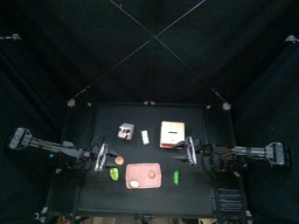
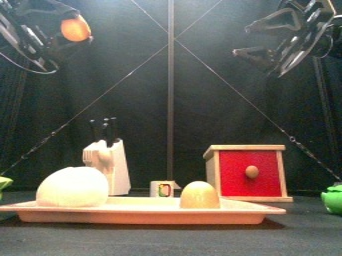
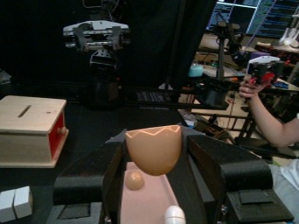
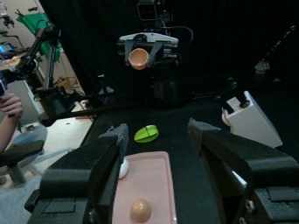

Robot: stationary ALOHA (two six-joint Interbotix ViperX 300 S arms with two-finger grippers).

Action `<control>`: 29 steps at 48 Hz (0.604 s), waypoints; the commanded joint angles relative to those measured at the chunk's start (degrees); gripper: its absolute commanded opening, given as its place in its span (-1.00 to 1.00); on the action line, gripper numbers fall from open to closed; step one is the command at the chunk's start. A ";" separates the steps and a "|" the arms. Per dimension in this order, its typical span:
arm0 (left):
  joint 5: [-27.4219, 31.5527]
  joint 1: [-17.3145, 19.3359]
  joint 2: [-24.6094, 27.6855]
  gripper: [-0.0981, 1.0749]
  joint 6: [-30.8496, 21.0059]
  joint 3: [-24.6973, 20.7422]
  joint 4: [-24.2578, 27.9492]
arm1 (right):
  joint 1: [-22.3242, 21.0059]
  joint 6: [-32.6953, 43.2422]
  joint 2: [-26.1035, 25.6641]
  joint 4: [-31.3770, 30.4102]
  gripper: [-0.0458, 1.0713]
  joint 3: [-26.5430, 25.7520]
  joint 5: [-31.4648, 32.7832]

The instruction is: Drop eggshell

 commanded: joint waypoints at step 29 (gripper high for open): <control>3.34 -1.58 4.39 0.12 0.18 -2.02 0.00 | 0.62 -0.26 -0.18 -2.55 0.70 -0.35 -0.18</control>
